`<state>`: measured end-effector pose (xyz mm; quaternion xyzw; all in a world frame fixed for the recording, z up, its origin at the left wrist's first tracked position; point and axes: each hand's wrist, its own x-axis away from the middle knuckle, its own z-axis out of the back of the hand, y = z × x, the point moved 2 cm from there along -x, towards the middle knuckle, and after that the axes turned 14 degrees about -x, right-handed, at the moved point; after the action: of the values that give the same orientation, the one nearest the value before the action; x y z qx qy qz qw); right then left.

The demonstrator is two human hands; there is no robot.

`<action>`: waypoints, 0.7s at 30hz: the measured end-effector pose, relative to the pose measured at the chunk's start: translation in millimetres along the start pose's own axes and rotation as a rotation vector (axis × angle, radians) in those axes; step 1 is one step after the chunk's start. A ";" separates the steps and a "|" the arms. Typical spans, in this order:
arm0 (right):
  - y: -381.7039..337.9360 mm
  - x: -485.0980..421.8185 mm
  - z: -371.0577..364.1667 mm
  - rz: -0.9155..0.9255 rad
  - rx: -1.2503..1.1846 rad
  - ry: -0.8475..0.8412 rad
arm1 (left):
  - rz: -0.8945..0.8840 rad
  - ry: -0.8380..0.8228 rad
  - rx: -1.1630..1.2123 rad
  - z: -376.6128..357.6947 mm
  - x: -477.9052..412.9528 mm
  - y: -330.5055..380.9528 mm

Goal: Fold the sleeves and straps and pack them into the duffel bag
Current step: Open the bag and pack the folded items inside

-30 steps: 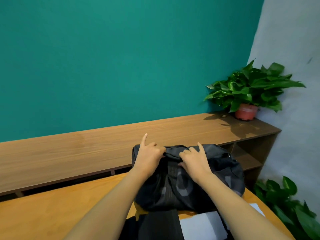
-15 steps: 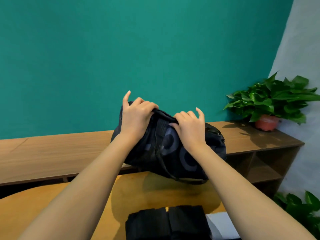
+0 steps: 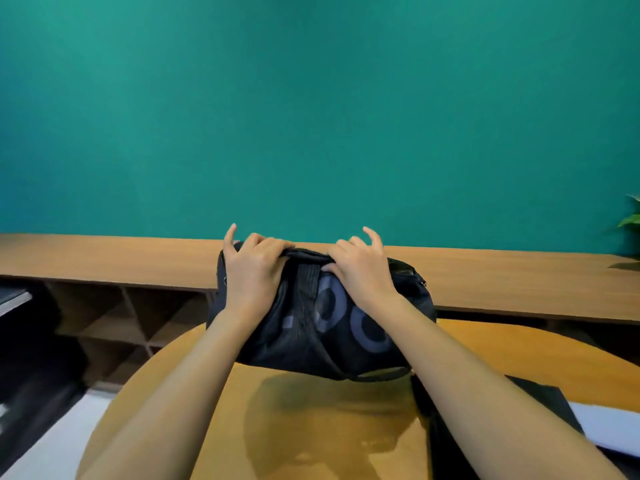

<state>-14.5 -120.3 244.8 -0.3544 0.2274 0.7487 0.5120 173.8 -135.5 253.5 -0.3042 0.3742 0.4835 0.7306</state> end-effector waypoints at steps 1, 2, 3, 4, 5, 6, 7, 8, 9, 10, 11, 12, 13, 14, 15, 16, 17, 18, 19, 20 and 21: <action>-16.9 3.9 -5.0 0.035 -0.026 -0.024 | 0.022 -0.038 -0.012 7.8 18.6 -12.9; -31.7 9.1 -9.8 0.070 -0.046 -0.046 | 0.043 -0.066 -0.024 15.2 36.1 -22.9; -45.4 16.0 -13.8 0.103 -0.064 -0.067 | 0.062 -0.091 -0.036 22.6 53.6 -30.7; -57.6 25.4 -17.5 0.134 -0.081 -0.087 | 0.075 -0.111 -0.049 31.4 71.0 -35.7; -68.1 36.9 -20.3 0.156 -0.102 -0.103 | 0.080 -0.123 -0.056 40.4 87.6 -38.1; -76.9 50.7 -22.8 0.168 -0.130 -0.117 | 0.087 -0.145 -0.055 49.5 103.6 -38.8; -84.4 67.6 -25.2 0.170 -0.162 -0.134 | 0.090 -0.173 -0.046 58.1 120.3 -37.4; -90.1 86.6 -27.4 0.168 -0.192 -0.157 | 0.082 -0.210 -0.032 65.6 136.5 -34.6; -95.1 106.7 -28.8 0.161 -0.221 -0.186 | 0.067 -0.259 -0.014 71.8 152.5 -30.9; -98.5 127.7 -29.6 0.149 -0.245 -0.217 | 0.052 -0.316 0.000 75.9 168.6 -26.8; -101.2 148.7 -29.2 0.131 -0.262 -0.244 | 0.039 -0.376 0.013 78.6 184.4 -24.2; -102.6 169.1 -28.2 0.103 -0.271 -0.267 | 0.042 -0.446 0.025 82.0 197.0 -21.9; -103.9 188.1 -25.7 0.067 -0.283 -0.284 | 0.056 -0.538 0.034 83.3 207.1 -21.4; -104.5 204.9 -22.6 0.028 -0.296 -0.294 | 0.063 -0.610 0.048 84.6 214.2 -20.7; -104.8 219.5 -18.6 -0.005 -0.303 -0.298 | 0.082 -0.675 0.071 86.2 219.2 -20.7; -103.7 231.7 -14.9 -0.024 -0.299 -0.304 | 0.111 -0.739 0.100 88.6 221.5 -20.7; -101.8 241.9 -11.6 -0.033 -0.291 -0.312 | 0.147 -0.780 0.142 89.2 223.2 -22.0; -99.5 249.4 -8.8 -0.036 -0.284 -0.323 | 0.183 -0.792 0.189 90.1 222.6 -23.2; -97.2 255.3 -6.6 -0.034 -0.278 -0.340 | 0.217 -0.820 0.239 90.3 222.2 -25.2; -95.3 259.5 -4.6 -0.026 -0.273 -0.357 | 0.257 -0.849 0.277 90.0 221.8 -27.9; -94.5 261.7 -2.8 -0.016 -0.271 -0.365 | 0.306 -0.900 0.322 88.5 220.8 -31.2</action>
<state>15.3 71.4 45.3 -0.2803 0.0257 0.8201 0.4982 281.1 30.7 117.7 0.1097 0.1322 0.6044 0.7779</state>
